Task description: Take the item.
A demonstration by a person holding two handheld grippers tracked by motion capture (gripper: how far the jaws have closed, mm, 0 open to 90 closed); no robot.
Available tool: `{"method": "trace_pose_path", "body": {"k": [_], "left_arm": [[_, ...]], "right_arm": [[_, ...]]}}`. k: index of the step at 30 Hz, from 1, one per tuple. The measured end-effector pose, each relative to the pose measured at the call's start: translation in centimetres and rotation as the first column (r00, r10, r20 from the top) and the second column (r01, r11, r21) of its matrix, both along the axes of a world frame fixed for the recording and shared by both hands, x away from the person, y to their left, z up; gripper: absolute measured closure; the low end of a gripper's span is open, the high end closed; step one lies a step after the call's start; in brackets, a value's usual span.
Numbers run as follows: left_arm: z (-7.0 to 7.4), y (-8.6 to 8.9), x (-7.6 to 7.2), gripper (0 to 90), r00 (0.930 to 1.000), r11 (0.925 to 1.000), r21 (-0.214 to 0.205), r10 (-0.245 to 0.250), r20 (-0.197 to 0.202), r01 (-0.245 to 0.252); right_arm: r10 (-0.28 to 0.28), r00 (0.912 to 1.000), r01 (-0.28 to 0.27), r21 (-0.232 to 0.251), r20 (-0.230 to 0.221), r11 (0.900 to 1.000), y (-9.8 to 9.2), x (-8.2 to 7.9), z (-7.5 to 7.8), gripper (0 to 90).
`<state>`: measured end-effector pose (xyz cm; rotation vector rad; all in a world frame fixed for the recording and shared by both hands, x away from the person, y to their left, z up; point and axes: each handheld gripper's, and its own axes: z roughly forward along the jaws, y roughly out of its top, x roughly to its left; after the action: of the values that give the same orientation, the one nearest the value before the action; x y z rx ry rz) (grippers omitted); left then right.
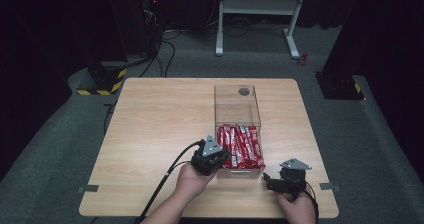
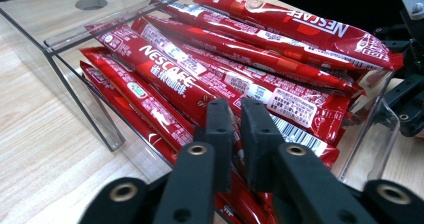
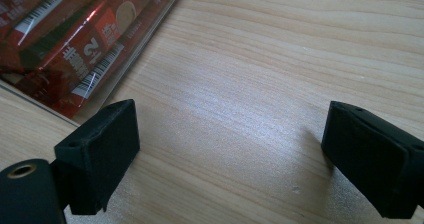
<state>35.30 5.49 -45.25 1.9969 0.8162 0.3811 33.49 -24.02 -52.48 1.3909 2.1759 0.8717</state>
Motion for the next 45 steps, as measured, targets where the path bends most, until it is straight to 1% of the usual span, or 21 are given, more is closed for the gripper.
{"method": "trace_pose_path", "body": {"k": [5, 12, 13, 19, 23, 26, 33, 37, 40, 45], "left_arm": [[0.0, 0.2, 0.0, 88.7, 1.0000, 0.9998, -0.020, 0.001, -0.005, -0.001], [0.2, 0.7, -0.4, 89.4, 1.0000, 0.9990, -0.045, -0.006, -0.008, 0.006], [0.2, 0.7, -0.5, 89.4, 0.9999, 0.9985, -0.055, -0.005, -0.011, 0.004], [0.3, 1.2, -0.9, 89.5, 0.9998, 0.9968, -0.079, -0.012, -0.014, 0.011], [0.2, 1.6, -1.1, 89.5, 0.9998, 0.9947, -0.103, -0.013, -0.015, 0.011], [0.0, 1.8, -1.1, 89.6, 0.9998, 0.9930, -0.117, -0.016, -0.011, 0.015], [0.0, 2.1, -1.0, 89.8, 0.9994, 0.9909, -0.130, -0.034, 0.006, 0.034], [0.0, 2.4, -1.1, 89.8, 0.9992, 0.9866, -0.159, -0.038, 0.010, 0.039], [0.0, 2.6, -1.0, 89.9, 0.9987, 0.9861, -0.158, -0.048, 0.016, 0.050], [0.1, 3.0, -1.1, 89.8, 0.9986, 0.9821, -0.181, -0.050, 0.016, 0.052]], "right_arm": [[0.001, 1.0000, -0.001, 0.000, 0.000, 1.0000, 0.0, 0.0, 0.0, 8.2], [0.002, 1.0000, -0.002, 0.000, 0.000, 1.0000, 0.0, 0.0, 0.0, 8.2], [0.002, 1.0000, -0.002, 0.000, 0.000, 1.0000, 0.0, 0.0, 0.0, 8.1], [0.002, 1.0000, -0.002, 0.000, 0.000, 1.0000, 0.0, 0.0, 0.0, 8.2], [0.002, 1.0000, -0.002, 0.000, 0.000, 1.0000, 0.0, 0.0, 0.0, 8.2], [0.001, 1.0000, -0.001, 0.000, 0.000, 1.0000, 0.0, 0.0, 0.0, 8.2], [0.000, 1.0000, 0.000, 0.001, 0.000, 1.0000, 0.0, 0.0, 0.0, 8.2], [0.000, 1.0000, 0.000, 0.002, 0.000, 1.0000, 0.0, 0.0, 0.0, 8.3], [-0.001, 1.0000, 0.001, 0.002, 0.000, 1.0000, 0.0, 0.0, 0.0, 8.3], [-0.002, 1.0000, 0.002, 0.002, 0.000, 1.0000, 0.0, 0.0, 0.0, 8.3]]}}
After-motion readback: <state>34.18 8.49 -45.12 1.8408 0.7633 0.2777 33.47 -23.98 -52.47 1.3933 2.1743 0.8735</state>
